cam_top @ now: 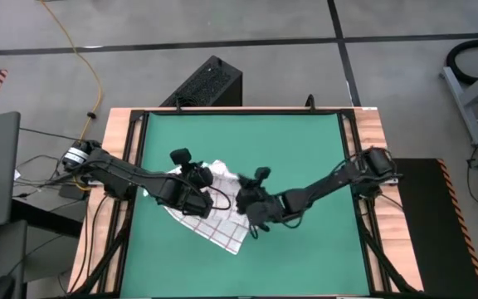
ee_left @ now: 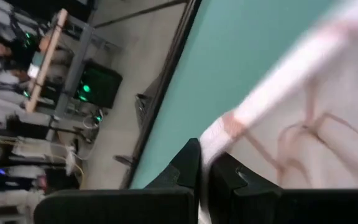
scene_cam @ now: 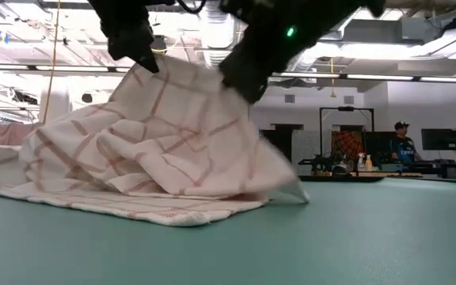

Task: Roll towel
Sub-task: Roll the white towel

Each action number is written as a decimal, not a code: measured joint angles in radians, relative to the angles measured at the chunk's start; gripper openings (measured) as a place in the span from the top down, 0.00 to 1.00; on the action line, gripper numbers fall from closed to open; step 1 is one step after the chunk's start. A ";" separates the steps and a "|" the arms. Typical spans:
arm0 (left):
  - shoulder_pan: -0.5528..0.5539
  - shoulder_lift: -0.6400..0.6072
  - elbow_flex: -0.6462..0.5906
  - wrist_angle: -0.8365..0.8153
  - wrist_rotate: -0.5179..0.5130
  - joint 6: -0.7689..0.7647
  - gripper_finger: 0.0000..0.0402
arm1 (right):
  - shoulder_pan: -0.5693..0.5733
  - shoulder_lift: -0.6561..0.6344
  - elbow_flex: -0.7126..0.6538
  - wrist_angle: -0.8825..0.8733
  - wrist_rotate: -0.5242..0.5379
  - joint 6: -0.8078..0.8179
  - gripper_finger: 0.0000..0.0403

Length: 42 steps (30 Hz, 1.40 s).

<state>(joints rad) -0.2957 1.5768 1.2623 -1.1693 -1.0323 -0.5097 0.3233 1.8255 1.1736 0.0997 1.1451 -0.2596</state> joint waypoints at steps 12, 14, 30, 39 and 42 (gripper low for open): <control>0.149 -0.040 0.151 0.016 -0.356 0.392 1.00 | -0.191 -0.391 0.000 0.031 0.068 -0.444 0.98; 0.189 -0.048 0.196 0.020 -0.380 0.441 1.00 | -0.238 -0.444 0.000 0.058 0.018 -0.478 0.98; 0.623 -0.082 0.270 0.862 0.426 1.086 1.00 | -0.590 -0.557 0.000 0.077 -0.359 -0.482 0.98; 0.838 -0.144 0.270 0.869 0.532 1.199 1.00 | -0.754 -0.557 0.000 0.101 -0.436 -0.565 0.98; 0.862 -0.172 0.270 0.834 0.575 1.180 1.00 | -0.747 -0.557 0.000 0.090 -0.447 -0.582 0.98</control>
<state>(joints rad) 0.5667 1.4046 1.5326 -0.3354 -0.4574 0.6705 -0.4236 1.2690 1.1732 0.1902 0.6982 -0.8417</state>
